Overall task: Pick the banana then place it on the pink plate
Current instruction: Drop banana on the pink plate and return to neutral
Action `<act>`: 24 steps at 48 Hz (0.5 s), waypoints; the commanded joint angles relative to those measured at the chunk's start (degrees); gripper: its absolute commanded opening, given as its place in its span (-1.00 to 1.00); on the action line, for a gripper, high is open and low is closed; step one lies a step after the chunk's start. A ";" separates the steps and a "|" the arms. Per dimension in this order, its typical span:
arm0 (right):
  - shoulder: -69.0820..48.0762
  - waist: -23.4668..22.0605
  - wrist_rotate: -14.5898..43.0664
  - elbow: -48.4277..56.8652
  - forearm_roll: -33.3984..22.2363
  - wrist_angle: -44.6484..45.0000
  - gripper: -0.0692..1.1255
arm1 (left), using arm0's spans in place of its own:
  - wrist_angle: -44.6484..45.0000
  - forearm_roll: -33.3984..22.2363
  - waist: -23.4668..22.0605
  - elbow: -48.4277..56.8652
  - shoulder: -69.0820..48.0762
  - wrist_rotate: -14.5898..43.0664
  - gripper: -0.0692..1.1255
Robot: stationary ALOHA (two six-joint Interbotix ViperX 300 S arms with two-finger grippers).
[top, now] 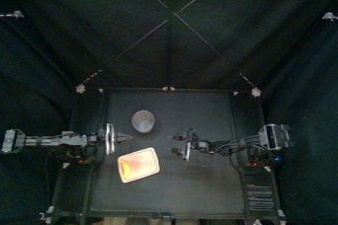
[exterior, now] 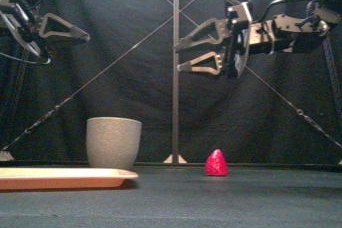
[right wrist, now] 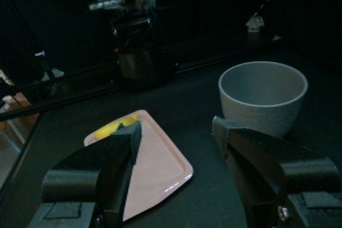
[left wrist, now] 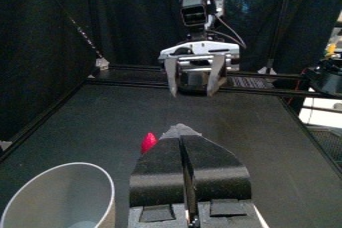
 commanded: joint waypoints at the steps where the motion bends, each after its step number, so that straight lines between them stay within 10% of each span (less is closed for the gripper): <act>1: -5.80 0.18 0.00 1.93 0.18 -0.79 0.66 | -0.18 0.18 0.18 -0.53 0.26 0.18 -0.92; 24: -14.77 -0.26 -0.18 8.53 -0.18 -0.79 0.66 | -0.26 0.09 0.88 0.70 0.26 -0.09 -0.92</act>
